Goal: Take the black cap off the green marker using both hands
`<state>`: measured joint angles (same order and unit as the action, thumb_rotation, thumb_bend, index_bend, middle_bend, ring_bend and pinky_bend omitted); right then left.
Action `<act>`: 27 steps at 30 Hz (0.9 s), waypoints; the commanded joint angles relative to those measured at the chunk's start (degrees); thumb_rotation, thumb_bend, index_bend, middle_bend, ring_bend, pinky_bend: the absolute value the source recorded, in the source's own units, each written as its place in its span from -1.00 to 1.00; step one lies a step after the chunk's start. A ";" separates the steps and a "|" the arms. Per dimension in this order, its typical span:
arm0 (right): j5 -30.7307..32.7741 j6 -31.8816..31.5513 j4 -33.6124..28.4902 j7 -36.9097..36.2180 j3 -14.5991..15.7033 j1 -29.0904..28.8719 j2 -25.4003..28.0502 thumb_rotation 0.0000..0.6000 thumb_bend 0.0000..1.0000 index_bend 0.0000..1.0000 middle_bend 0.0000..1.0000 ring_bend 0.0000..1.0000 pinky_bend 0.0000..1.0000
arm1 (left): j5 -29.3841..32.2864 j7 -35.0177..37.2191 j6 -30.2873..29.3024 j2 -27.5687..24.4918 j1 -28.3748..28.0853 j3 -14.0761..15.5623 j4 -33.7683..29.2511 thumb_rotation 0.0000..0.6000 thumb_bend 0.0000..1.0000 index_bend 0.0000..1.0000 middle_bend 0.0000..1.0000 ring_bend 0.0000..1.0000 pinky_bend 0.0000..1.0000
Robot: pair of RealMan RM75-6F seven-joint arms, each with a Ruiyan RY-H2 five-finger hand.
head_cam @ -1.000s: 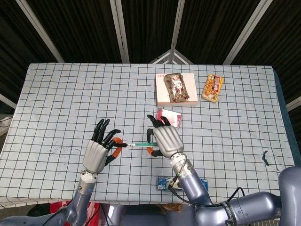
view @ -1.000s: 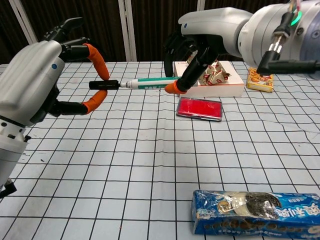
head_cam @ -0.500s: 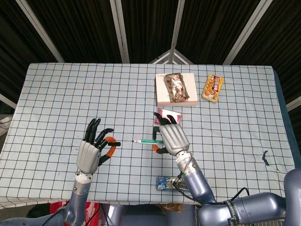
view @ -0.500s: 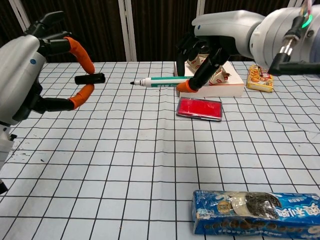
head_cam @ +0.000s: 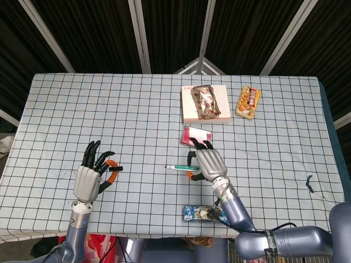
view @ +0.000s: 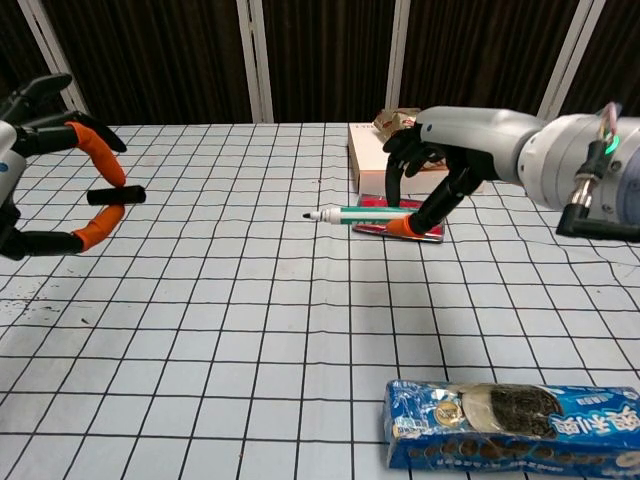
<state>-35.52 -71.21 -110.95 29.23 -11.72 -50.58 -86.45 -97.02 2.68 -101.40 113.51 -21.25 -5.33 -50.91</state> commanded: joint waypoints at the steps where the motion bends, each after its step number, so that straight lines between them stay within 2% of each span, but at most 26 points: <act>1: -2.57 2.12 5.00 -2.93 1.53 1.52 -3.12 1.00 0.32 0.62 -0.82 -0.63 -0.83 | 1.98 3.55 2.79 2.41 -0.73 -0.60 4.87 1.00 0.00 0.26 -0.36 -1.00 -1.00; 5: -4.49 4.21 11.01 -5.52 2.42 2.42 -6.68 1.00 0.32 0.62 -0.82 -0.63 -0.83 | 2.74 7.32 5.15 5.50 -3.22 -1.70 9.83 1.00 -0.01 0.22 -0.36 -1.00 -1.00; 14: -4.80 8.72 21.03 -6.97 3.03 3.09 -12.65 1.00 0.32 0.62 -0.82 -0.63 -0.83 | 4.37 8.40 13.62 11.66 -7.57 -1.49 18.84 1.00 0.00 0.18 -0.38 -1.00 -1.00; 23: -5.97 9.76 23.36 -6.66 2.22 3.59 -14.27 1.00 0.32 0.62 -0.82 -0.63 -0.83 | 6.09 10.46 17.20 16.28 -7.95 -0.98 26.15 1.00 0.00 0.16 -0.41 -1.00 -1.00; 27: -6.47 9.94 23.71 -6.88 1.66 4.10 -14.49 1.00 0.33 0.62 -0.82 -0.63 -0.83 | 6.63 10.27 17.66 16.49 -7.95 -0.72 26.38 1.00 0.00 0.11 -0.44 -1.00 -1.00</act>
<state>-41.90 -61.33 -87.28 22.41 -9.97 -46.58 -100.89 -90.51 13.08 -83.78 129.96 -29.18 -6.16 -24.42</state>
